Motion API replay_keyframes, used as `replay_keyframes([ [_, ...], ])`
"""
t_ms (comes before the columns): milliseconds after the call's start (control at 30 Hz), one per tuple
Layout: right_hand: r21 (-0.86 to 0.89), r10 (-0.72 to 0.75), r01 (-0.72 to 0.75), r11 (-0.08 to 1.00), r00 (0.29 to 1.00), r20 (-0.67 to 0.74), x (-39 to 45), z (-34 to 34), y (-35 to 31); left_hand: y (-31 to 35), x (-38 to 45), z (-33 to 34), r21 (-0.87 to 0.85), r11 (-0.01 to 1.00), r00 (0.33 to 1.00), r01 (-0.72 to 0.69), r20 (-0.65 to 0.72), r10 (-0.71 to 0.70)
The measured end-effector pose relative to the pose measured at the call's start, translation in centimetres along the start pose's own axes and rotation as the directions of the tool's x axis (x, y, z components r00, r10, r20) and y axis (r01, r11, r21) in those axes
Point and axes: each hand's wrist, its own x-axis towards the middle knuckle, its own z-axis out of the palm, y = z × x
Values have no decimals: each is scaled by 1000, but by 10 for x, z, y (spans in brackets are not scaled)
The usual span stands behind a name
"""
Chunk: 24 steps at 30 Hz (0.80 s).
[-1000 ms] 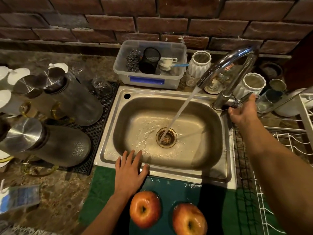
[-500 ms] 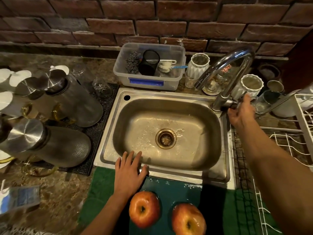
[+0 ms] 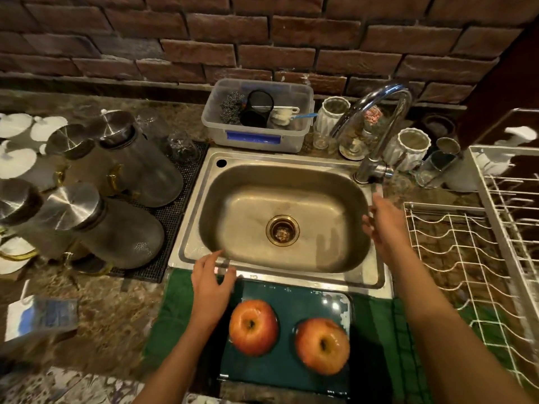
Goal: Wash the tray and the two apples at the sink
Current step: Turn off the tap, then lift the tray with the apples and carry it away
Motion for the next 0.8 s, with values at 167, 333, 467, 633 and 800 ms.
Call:
replay_keyframes([
  [167,-323,-82,112,940,991,107,-61,-25,42,-9,-21,-10,-23,981,976,191,112,-187],
  [333,-486,0,88,870,984,178,-115,-45,87,-15,-44,-14,-78,943,922,324,251,-295],
  [467,-449,98,0,893,976,194,-148,-51,113,-18,-57,-16,-36,930,893,365,296,-338],
  [633,-465,128,-35,884,977,170,-169,-49,133,-19,-61,-21,33,926,871,377,328,-366],
  [800,-464,163,-73,883,974,156,-176,-50,144,-18,-64,-27,-14,917,850,398,381,-363],
])
